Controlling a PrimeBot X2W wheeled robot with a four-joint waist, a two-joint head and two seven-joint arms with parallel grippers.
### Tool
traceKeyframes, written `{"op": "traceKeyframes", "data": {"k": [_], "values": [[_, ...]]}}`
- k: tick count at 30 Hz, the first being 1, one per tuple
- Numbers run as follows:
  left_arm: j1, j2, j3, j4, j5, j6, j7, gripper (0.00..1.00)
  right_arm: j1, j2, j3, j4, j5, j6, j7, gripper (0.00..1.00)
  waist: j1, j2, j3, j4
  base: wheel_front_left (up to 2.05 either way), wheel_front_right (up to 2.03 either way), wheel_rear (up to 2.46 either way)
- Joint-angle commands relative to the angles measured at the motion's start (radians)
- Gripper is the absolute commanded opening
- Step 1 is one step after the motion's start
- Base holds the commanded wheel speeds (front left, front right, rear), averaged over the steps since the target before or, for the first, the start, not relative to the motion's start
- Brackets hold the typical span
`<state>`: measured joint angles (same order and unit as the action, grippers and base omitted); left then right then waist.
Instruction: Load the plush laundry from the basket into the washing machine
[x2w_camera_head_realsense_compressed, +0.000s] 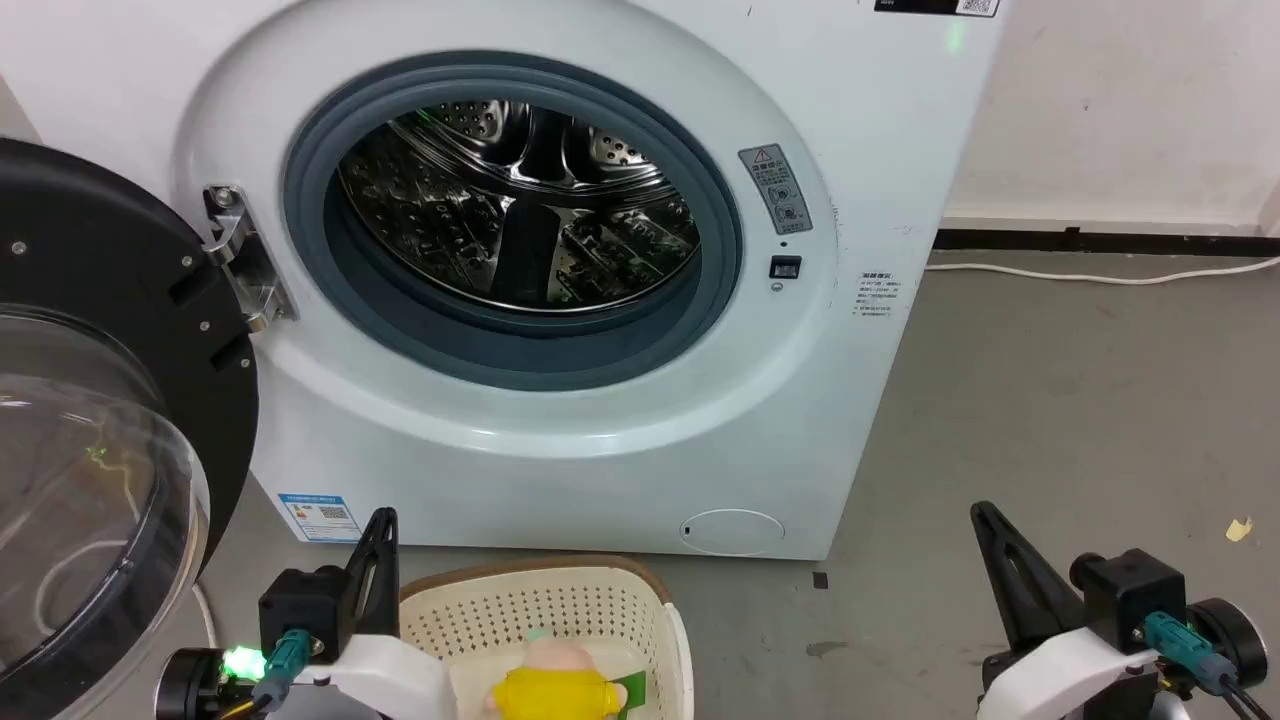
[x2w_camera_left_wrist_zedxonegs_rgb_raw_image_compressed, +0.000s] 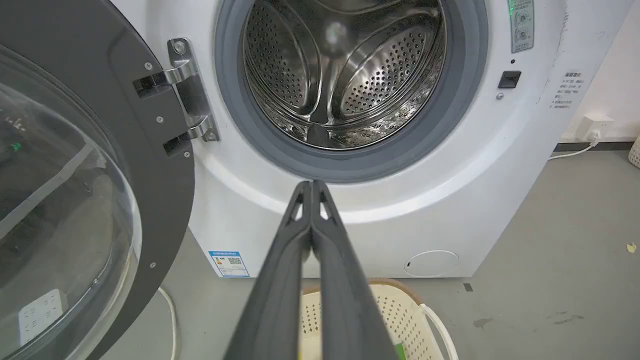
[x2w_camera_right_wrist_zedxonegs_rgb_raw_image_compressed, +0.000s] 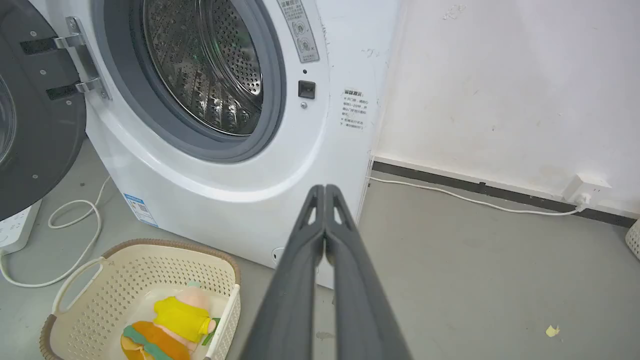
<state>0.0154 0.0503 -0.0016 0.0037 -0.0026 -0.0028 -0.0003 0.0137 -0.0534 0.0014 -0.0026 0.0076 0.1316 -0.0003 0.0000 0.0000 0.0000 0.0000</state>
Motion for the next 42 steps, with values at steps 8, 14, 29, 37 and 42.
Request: {"op": "traceKeyframes", "data": {"k": [8, 14, 29, 37, 42], "values": [[-0.015, 0.000, 0.002, -0.004, 0.003, 0.003, 0.000, 0.00, -0.014, 0.003, -0.001, 0.003, -0.008, -0.001, 0.000, 0.00, 0.0000, 0.0000, 0.000, 0.000, 0.00, 0.00, 0.00], [-0.015, 0.000, 0.002, -0.004, 0.003, 0.003, 0.000, 0.00, -0.014, 0.003, -0.001, 0.003, -0.008, -0.001, 0.000, 0.00, 0.0000, 0.0000, 0.000, 0.000, 0.00, 0.00, 0.00], [0.000, 0.000, 0.000, 0.000, 0.000, 0.000, 0.000, 1.00, 0.000, 0.000, 0.000, 0.000, 0.001, 0.000, 0.000, 1.00, 0.0000, 0.0000, 0.000, 0.000, 0.00, 0.00, 0.00], [0.000, 0.000, -0.011, 0.002, -0.009, 0.002, -0.012, 1.00, 0.007, 0.000, -0.004, -0.003, 0.015, 0.000, -0.012, 1.00, 0.0000, 0.0000, 0.002, 0.001, 0.00, 0.00, 0.00], [-0.003, 0.000, -0.022, 0.011, -0.015, 0.002, -0.022, 1.00, 0.009, 0.000, -0.011, -0.005, 0.014, 0.000, -0.022, 1.00, 0.0000, 0.0000, 0.012, 0.000, 0.00, 0.00, 0.00]]}}
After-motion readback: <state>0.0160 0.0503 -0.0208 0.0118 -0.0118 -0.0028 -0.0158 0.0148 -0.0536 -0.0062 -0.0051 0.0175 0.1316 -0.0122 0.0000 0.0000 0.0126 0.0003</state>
